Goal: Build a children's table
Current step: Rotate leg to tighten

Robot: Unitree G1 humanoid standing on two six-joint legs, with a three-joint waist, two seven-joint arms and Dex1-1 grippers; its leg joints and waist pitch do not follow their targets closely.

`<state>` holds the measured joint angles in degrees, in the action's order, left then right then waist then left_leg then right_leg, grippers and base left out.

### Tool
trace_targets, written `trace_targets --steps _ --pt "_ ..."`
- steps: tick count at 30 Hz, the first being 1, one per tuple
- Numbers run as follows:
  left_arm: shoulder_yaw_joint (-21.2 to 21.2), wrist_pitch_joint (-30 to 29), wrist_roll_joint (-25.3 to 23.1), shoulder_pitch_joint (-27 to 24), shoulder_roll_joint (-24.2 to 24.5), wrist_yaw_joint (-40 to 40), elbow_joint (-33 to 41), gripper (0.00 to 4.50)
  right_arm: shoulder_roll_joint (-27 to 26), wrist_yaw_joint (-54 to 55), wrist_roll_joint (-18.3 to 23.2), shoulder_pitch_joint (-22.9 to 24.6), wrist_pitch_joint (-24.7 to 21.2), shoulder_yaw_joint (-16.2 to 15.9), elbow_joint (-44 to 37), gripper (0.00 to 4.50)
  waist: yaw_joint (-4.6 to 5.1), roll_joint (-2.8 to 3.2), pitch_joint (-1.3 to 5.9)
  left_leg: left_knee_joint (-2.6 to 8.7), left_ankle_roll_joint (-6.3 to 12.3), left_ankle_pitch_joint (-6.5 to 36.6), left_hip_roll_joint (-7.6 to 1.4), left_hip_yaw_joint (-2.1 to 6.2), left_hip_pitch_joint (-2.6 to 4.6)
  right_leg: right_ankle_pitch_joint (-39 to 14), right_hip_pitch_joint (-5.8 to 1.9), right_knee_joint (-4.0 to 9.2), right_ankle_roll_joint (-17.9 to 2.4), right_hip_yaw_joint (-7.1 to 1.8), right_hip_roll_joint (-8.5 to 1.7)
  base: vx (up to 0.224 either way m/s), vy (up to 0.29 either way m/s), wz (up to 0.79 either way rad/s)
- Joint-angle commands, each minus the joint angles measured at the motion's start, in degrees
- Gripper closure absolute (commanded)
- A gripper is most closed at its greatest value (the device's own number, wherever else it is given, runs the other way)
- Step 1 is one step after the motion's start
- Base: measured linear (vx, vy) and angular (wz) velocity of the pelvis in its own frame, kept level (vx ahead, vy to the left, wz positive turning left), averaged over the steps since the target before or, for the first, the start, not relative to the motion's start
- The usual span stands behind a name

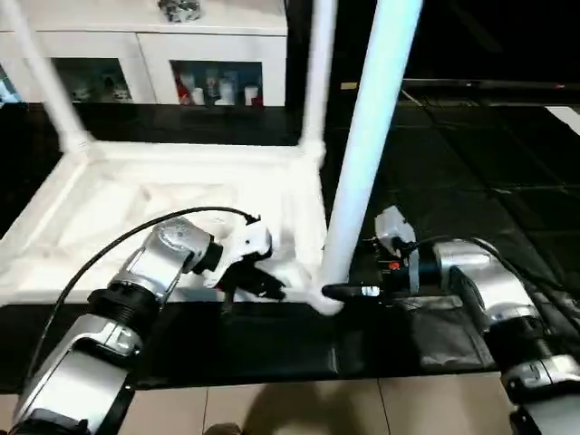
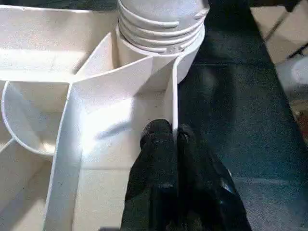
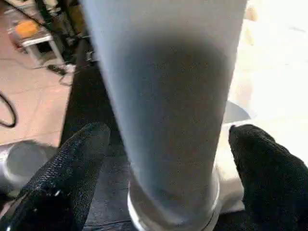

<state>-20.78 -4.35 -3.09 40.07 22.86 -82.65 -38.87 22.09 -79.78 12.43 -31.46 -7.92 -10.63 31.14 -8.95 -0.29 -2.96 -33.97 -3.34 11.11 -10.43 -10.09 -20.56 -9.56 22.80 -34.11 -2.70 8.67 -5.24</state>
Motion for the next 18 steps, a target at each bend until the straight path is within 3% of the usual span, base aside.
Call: trace_targets --steps 1,5,8,10,18 --pt "-2.5 0.7 -0.6 0.0 -0.1 -2.9 1.9 4.5 0.7 -1.7 -1.1 -1.1 0.7 -1.0 1.0 0.62 0.39 -0.08 4.08 3.76 3.55 7.8 -4.04 1.06 0.51 -15.1 -3.25 4.04 -8.7 -4.52 -5.32 0.0 0.0 0.0" --pt "-2.7 0.5 -0.3 0.0 0.1 -3.2 2.6 4.5 0.9 -3.3 -1.3 -1.9 0.8 -2.0 2.0 1.05 0.3 -0.25 4.13 3.66 3.66 7.4 -3.92 1.04 0.32 -15.3 -3.4 3.99 -8.5 -4.46 -5.31 0.0 0.0 0.0" --pt "-2.8 0.7 -0.1 -0.3 0.3 -4.2 3.4 4.5 0.8 -5.3 -1.5 -3.0 1.5 -2.7 3.7 1.13 0.46 -0.42 4.14 3.62 3.74 7.1 -3.91 0.97 0.37 -15.3 -3.28 3.97 -8.7 -4.45 -5.22 0.0 0.0 0.0" --pt "-2.8 0.8 -0.2 -0.3 0.4 -4.4 3.5 4.5 0.9 -5.7 -1.6 -3.2 1.7 -2.7 4.0 1.49 0.41 -0.33 4.18 3.58 3.98 6.8 -3.95 0.98 0.37 -14.9 -3.29 3.85 -8.7 -4.47 -5.18 0.0 0.0 0.0" --pt "-3.0 0.6 0.2 -0.9 0.7 -4.6 3.8 4.5 0.9 -7.4 -1.2 -2.9 1.1 -3.0 3.9 2.13 0.26 -0.29 4.19 3.58 3.98 6.8 -3.98 0.99 0.41 -14.5 -3.28 3.8 -8.8 -4.47 -5.22 0.0 0.0 0.0"
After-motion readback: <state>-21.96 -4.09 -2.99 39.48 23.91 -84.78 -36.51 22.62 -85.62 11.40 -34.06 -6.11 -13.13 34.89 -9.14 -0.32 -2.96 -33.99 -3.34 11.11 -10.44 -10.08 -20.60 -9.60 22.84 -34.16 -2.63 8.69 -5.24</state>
